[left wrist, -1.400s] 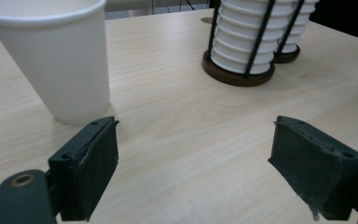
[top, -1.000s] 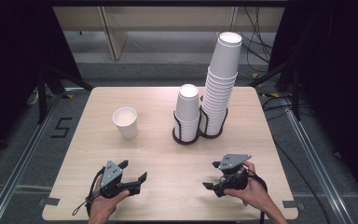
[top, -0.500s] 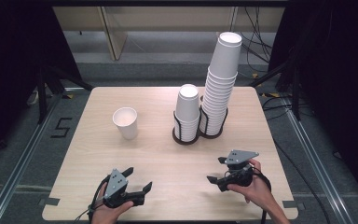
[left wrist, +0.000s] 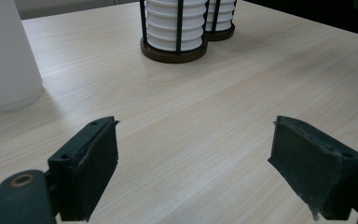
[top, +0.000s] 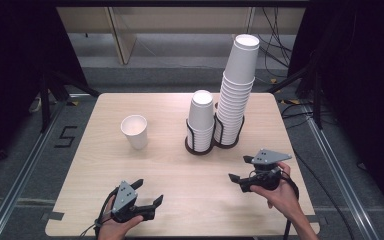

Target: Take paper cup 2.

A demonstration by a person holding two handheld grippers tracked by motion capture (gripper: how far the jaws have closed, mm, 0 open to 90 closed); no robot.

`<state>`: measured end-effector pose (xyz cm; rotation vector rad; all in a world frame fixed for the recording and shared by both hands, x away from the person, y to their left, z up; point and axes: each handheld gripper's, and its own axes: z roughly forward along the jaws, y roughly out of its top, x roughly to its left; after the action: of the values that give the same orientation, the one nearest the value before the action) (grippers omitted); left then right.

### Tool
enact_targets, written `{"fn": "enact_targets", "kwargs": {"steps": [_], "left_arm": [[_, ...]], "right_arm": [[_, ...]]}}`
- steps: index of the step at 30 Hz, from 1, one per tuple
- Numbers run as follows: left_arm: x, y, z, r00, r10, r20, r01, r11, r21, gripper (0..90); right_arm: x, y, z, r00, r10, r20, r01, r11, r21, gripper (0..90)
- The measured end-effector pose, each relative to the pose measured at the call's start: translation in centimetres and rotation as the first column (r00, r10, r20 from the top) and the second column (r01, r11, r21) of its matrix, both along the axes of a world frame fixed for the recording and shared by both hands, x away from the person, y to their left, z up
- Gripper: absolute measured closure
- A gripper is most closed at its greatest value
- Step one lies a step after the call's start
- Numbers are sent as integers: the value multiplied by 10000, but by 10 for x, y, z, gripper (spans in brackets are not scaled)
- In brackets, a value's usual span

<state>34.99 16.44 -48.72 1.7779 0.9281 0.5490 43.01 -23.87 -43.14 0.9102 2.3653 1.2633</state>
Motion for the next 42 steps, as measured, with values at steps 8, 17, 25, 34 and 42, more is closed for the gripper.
{"fn": "enact_targets", "kwargs": {"steps": [8, 17, 25, 34, 42], "left_arm": [[1, 1, -1, 10000, -24, 13, 24, 10000, 21, 145], [4, 3, -2, 10000, 86, -36, -86, 9999, 130, 145], [5, 0, -4, 9998, -108, -144, 110, 9999, 81, 145], [5, -2, -5, 9993, -284, -251, 285, 9996, 71, 145], [2, -5, -3, 9995, -247, -214, 250, 9996, 124, 145]], "right_arm": [[15, -14, 39, 9927, -1077, 545, 1039, 9922, 692, 163], [42, -24, 88, 9743, -1783, 1373, 1630, 9798, 1161, 158], [66, -30, 119, 9561, -2328, 1780, 2096, 9678, 1396, 165], [85, -20, 157, 9453, -2724, 1796, 2319, 9481, 2177, 161], [106, -4, 187, 9386, -2771, 2055, 2325, 9482, 2166, 161]]}}
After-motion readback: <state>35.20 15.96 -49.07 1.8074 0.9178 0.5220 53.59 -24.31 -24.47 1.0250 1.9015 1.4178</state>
